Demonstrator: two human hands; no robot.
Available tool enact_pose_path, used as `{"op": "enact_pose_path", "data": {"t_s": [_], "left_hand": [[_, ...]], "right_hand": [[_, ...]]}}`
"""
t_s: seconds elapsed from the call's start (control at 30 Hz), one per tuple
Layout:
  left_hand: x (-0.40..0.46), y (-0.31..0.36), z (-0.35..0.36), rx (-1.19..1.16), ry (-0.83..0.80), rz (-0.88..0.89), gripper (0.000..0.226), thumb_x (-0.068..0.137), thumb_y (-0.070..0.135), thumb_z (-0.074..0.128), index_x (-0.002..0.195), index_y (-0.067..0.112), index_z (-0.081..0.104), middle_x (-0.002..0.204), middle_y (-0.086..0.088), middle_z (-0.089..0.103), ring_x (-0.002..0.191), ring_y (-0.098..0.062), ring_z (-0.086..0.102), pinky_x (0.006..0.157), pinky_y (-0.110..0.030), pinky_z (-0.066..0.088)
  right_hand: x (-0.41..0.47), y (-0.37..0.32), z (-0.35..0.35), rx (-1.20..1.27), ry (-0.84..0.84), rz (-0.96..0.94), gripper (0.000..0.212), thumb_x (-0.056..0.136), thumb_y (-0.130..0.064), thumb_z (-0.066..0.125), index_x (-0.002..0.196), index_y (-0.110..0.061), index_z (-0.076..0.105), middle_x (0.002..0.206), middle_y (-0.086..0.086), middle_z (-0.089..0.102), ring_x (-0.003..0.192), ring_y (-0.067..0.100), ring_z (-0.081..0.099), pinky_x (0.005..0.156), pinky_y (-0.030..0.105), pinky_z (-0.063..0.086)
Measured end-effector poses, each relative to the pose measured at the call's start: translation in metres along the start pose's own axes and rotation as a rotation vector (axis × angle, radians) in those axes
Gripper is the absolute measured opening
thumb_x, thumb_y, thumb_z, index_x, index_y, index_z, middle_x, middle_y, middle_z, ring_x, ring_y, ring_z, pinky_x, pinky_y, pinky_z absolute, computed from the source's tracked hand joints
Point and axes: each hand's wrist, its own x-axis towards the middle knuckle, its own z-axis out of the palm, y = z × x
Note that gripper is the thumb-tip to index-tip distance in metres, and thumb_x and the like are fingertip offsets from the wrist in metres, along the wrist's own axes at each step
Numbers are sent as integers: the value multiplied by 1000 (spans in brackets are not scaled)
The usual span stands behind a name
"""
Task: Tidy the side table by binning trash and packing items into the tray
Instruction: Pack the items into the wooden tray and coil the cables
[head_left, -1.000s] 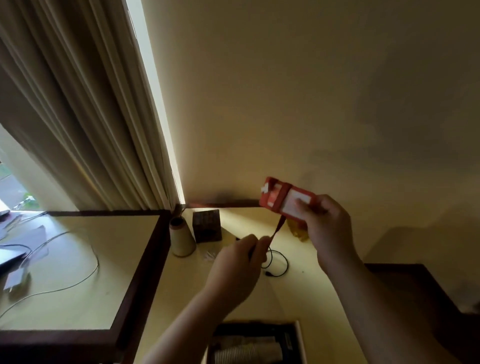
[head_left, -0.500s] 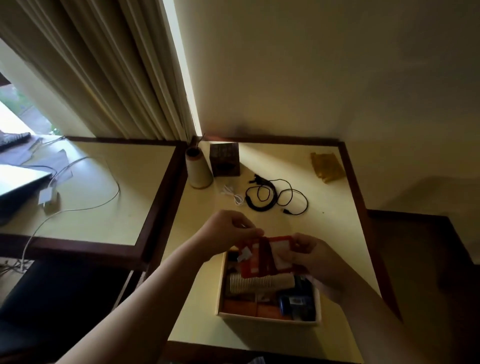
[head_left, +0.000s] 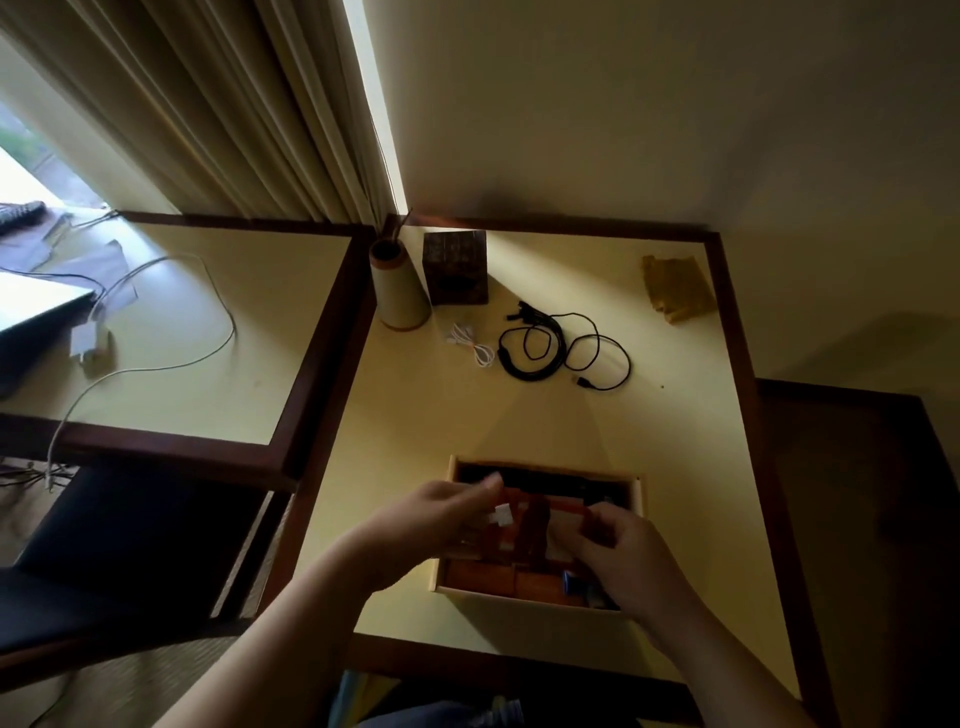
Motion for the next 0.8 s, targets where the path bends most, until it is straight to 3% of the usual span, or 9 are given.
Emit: {"op": "enact_pose_path", "data": {"t_s": [0.1,0.2,0.23,0.33,0.5,0.63,0.8], "left_hand": [[-6,-11,15,519,61,100,24,90,39,77,112,30,70,105,6,76,98,-6,73,84,-27,61],[-1,-30,22,798,169,139,27,91,36,75,117,39,67,108,16,72,97,1,69,87,-28,61],[1,-33,24,846,198,138,28,92,37,73,119,39,65,111,17,71,99,1,68,88,-28,60],[6,-35,25,993,292,100,31,94,39,67,125,36,62,121,10,63,105,-10,64,93,-32,58],[19,-33,34,1320,239,85,31,101,26,52,130,22,59,124,-1,64,120,-23,55,104,-37,46],[30,-35,40,1500,305,61,31,98,30,52,127,19,57,127,-4,63,123,-25,52,103,-40,40],[34,-46,43,1620,350,4,40,100,33,51,135,16,54,141,-8,49,131,-27,41,105,-41,33]], "right_hand": [[1,10,3,-211,-28,-37,12,89,-41,78,101,-41,75,93,-18,76,87,0,70,77,26,61],[3,12,7,-479,-73,-110,9,93,-38,75,96,-44,68,92,-21,68,85,-5,62,69,12,47],[5,12,7,-554,-92,-128,5,94,-40,72,98,-41,69,93,-19,67,85,-4,60,68,14,46],[13,15,8,-695,-135,-132,19,96,-47,67,113,-38,71,105,-14,58,87,4,57,70,19,44],[20,17,9,-777,-134,-165,43,97,-51,64,135,-33,62,119,-7,54,99,10,55,82,22,42],[26,20,6,-812,-112,-272,37,99,-46,63,132,-27,65,121,-12,62,113,7,54,89,21,43],[31,24,-1,-852,-1,-421,28,101,-29,63,128,-24,66,108,-11,47,102,10,47,82,18,39]]}}
